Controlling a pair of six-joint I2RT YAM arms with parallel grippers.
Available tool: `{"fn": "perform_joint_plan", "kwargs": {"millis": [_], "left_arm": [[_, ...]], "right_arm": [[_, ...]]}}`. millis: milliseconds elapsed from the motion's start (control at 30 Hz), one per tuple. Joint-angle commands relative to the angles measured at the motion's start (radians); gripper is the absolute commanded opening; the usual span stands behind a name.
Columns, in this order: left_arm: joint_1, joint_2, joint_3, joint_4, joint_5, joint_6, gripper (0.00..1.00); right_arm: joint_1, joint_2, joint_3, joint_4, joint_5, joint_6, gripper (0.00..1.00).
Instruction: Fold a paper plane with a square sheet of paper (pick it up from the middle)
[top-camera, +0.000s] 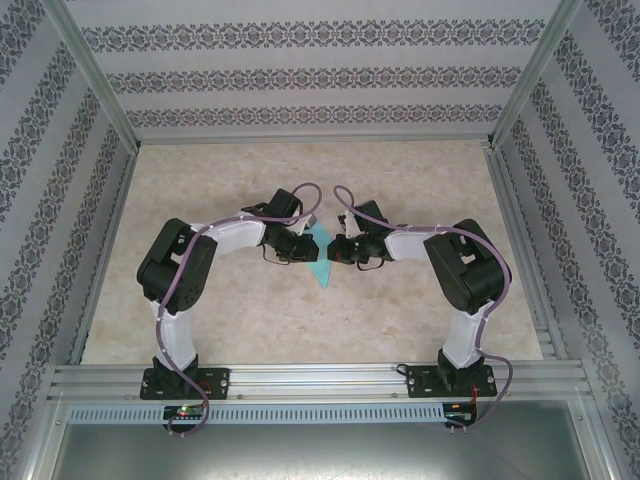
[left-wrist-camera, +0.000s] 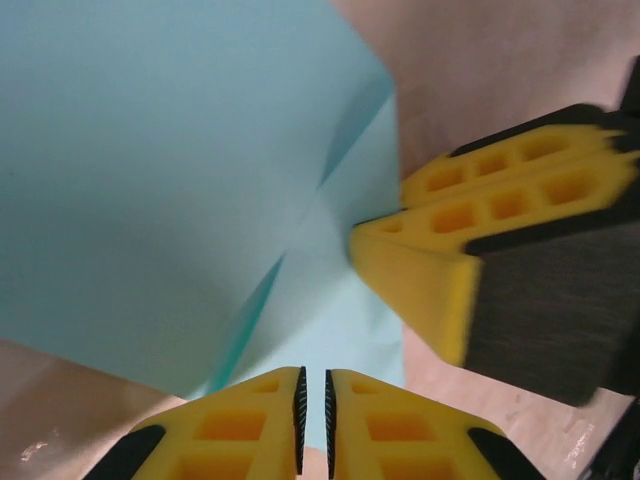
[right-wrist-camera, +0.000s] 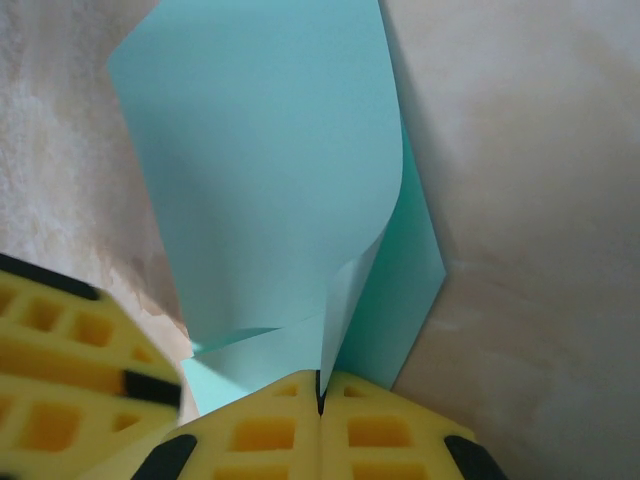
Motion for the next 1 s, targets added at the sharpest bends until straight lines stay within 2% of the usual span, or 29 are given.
{"fn": "perform_joint_plan", "kwargs": {"millis": [0,500,967], "left_arm": [[-0.006,0.033,0.022,0.017,-0.007,-0.003,0.17],[-0.007,0.110,0.039,-0.013,-0.063,0.026,0.15],[-0.006,0.115,0.036,-0.012,-0.062,0.033,0.15]], "right_arm": [[-0.001,-0.025,0.010,0.001,-0.005,-0.026,0.06],[0.016,-0.094,-0.026,0.052,-0.035,-0.002,0.15],[0.035,-0.095,-0.032,0.059,-0.041,-0.002,0.13]]}}
